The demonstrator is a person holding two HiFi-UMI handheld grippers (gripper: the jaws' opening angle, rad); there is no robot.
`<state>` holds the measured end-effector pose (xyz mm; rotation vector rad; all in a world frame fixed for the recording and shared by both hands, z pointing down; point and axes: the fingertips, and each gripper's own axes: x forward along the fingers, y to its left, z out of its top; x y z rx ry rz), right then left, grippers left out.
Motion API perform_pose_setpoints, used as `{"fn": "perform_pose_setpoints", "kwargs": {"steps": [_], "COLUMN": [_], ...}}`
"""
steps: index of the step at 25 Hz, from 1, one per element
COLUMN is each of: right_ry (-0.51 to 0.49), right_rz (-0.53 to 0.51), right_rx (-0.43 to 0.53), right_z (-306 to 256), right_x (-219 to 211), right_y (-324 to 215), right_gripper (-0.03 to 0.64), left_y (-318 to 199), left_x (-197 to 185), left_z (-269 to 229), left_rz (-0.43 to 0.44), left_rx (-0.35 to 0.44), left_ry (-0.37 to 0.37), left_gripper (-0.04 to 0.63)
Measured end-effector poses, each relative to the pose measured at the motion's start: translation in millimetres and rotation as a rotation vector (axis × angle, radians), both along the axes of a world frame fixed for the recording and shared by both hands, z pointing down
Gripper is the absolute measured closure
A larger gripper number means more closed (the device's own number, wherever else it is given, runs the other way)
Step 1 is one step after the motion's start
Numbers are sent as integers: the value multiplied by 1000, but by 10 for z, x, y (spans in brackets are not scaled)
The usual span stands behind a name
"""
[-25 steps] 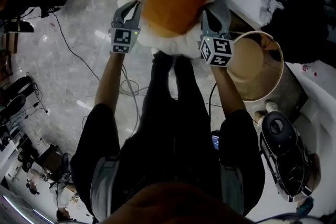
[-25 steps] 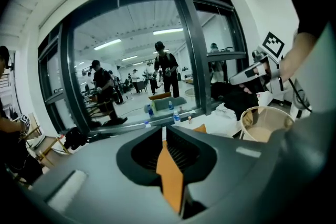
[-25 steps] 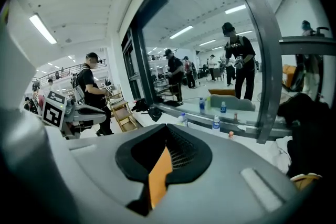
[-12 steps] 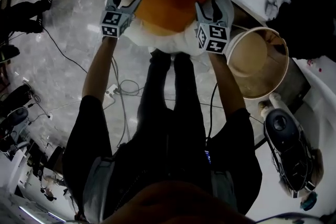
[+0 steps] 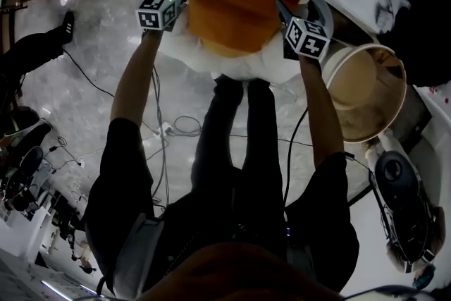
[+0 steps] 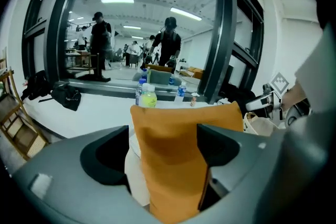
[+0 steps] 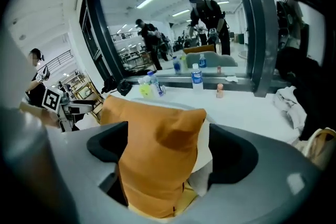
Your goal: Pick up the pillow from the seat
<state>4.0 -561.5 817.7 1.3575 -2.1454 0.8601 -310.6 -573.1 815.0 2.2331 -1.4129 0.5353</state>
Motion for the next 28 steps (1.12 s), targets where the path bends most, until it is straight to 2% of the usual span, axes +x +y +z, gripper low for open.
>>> {"fn": "perform_pose_setpoints", "kwargs": {"steps": [5, 10, 12, 15, 17, 19, 20, 21, 23, 28], "right_ry": [-26, -125, -133, -125, -138, -159, -172, -183, -190, -121], "right_rz": [-5, -92, -91, -57, -34, -39, -52, -68, -88, -100], "right_rx": [1, -10, -1, -12, -29, -45, -54, -63, -74, -52], "right_z": [256, 493, 531, 596, 659, 700, 704, 697, 676, 654], "right_x": [-29, -244, -290, -258, -208, -202, -227, -265, -335, -388], "right_y": [-96, -50, -57, -111, -136, -142, -143, -141, -112, 22], "right_gripper": [124, 102, 100, 91, 39, 25, 36, 74, 128, 141], "left_y": [-265, -335, -307, -269, -254, -245, -247, -249, -225, -76], "left_x": [-50, 31, 84, 117, 141, 189, 216, 239, 281, 354], "left_z": [369, 533, 533, 510, 524, 564, 582, 592, 592, 590], "left_rz": [53, 45, 75, 131, 168, 200, 211, 220, 234, 219], "left_rx": [-68, -136, -147, -150, -160, -175, -182, -186, -190, -172], "left_ry": [19, 172, 204, 189, 174, 161, 156, 153, 150, 99], "left_gripper": [195, 200, 232, 226, 211, 206, 206, 209, 262, 342]}}
